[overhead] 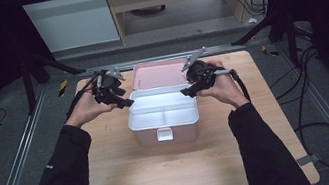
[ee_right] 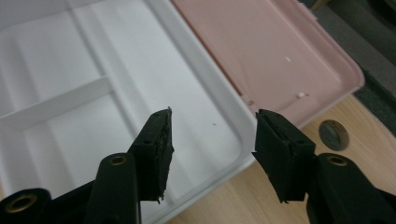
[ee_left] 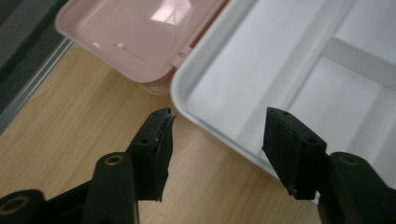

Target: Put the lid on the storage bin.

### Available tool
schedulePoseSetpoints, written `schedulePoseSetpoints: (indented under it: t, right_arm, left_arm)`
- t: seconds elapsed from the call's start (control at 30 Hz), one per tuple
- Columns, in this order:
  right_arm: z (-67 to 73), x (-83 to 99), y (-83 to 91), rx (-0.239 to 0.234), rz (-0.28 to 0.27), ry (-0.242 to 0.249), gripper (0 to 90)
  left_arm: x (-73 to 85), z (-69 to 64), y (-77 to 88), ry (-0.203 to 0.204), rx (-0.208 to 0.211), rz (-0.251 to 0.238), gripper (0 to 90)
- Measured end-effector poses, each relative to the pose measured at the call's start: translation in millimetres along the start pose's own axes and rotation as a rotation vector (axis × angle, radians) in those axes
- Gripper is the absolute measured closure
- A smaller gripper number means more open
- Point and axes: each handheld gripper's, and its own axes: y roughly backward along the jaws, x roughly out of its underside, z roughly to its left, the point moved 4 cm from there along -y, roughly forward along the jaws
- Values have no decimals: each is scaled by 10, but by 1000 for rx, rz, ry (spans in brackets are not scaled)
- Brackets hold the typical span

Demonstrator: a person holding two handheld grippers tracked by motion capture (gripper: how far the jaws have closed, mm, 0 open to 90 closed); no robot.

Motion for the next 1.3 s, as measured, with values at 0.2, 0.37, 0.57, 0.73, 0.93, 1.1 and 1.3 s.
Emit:
schedulePoseSetpoints:
  t: [0.2, 0.37, 0.57, 0.73, 0.93, 1.1, 1.3]
  right_arm:
    - [-217, 111, 7, 74, -57, -153, 447]
    - [-388, 187, -31, 116, -94, -237, 430]
    - [-489, 149, -141, 132, -161, -310, 389]
    - [-590, 158, -326, 141, -195, -370, 371]
    - [-692, 222, -611, 134, -192, -412, 370]
    - [-699, 261, -792, 107, -173, -424, 368]
    - [-700, 281, -932, 80, -165, -455, 373]
  left_arm:
    - [-39, 153, -60, 128, -63, -49, 351]
    - [-106, 293, -167, 227, -112, -109, 318]
    - [-125, 446, -346, 323, -145, -153, 293]
    - [-165, 553, -491, 379, -154, -208, 299]
    - [-172, 611, -680, 394, -158, -196, 301]
    - [-136, 649, -854, 415, -145, -165, 313]
    - [-114, 652, -1013, 432, -101, -159, 323]
